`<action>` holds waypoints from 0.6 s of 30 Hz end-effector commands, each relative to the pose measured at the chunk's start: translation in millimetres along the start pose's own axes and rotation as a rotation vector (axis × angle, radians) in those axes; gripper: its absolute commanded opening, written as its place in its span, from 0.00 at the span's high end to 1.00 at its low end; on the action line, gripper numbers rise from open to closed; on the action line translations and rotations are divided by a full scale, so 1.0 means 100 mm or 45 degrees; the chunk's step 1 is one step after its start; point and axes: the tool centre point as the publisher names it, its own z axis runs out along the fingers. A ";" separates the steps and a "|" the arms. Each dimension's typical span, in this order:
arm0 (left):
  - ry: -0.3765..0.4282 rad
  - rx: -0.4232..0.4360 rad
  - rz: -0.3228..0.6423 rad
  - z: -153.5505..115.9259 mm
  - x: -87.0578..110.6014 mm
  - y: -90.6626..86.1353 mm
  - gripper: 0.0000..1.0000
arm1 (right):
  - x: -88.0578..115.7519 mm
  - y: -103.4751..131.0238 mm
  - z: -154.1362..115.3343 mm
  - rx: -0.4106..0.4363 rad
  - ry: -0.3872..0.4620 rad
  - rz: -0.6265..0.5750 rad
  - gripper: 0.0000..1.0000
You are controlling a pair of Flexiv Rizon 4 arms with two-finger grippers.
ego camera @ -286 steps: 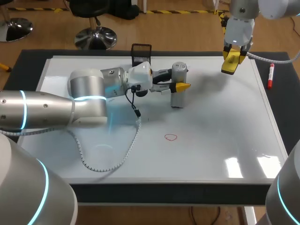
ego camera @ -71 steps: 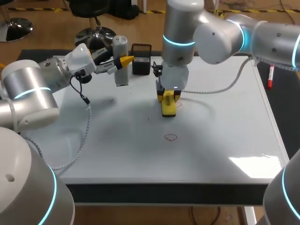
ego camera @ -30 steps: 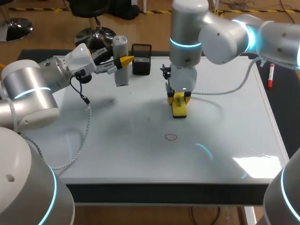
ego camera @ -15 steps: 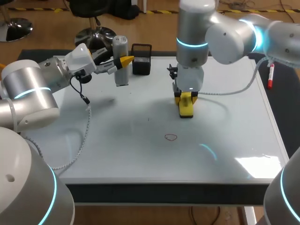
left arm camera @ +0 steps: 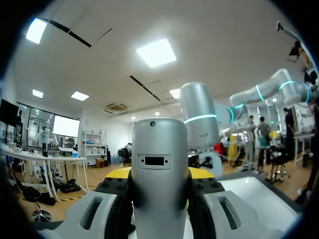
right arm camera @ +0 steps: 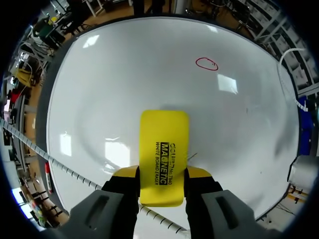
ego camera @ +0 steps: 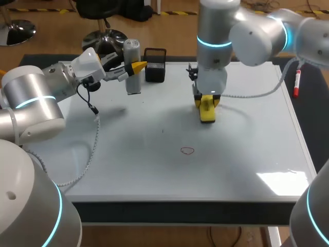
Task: Pick up the inspection probe, press it on each red-marked spot on the whiteboard one by one, put down the probe, pick up the eraser, and wipe off all the red marks.
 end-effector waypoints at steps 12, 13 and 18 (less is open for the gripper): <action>-0.003 0.004 0.003 0.01 0.00 0.00 1.00 | 0.34 -0.24 -0.46 0.069 -0.007 0.040 1.00; -0.003 0.004 0.003 0.01 0.00 0.00 1.00 | 0.38 -0.27 -0.48 0.077 0.001 0.054 1.00; -0.003 0.004 0.003 0.01 0.00 0.00 1.00 | 0.60 -0.48 -0.60 0.093 0.002 0.083 1.00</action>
